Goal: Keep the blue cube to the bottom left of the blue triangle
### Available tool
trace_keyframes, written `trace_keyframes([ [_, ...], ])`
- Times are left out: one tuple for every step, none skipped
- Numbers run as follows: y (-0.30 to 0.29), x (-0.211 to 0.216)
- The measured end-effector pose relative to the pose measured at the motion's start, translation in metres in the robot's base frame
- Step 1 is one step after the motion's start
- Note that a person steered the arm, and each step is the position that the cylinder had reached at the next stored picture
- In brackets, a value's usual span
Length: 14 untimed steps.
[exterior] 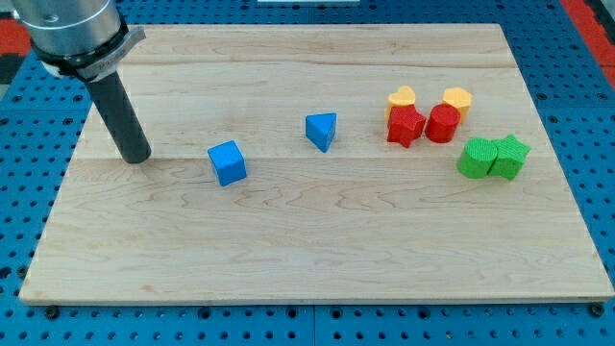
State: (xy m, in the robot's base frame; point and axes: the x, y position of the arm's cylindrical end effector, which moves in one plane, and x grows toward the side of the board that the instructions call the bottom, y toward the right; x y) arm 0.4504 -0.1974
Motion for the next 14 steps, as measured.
trace_keyframes([
  [0.051,0.000],
  [0.073,0.000],
  [0.101,0.000],
  [0.129,-0.018],
  [0.121,-0.017],
  [0.071,-0.028],
  [0.046,0.004],
  [0.091,0.038],
  [0.101,0.038],
  [0.127,-0.001],
  [0.132,-0.002],
  [0.146,-0.019],
  [0.146,-0.019],
  [0.154,-0.022],
])
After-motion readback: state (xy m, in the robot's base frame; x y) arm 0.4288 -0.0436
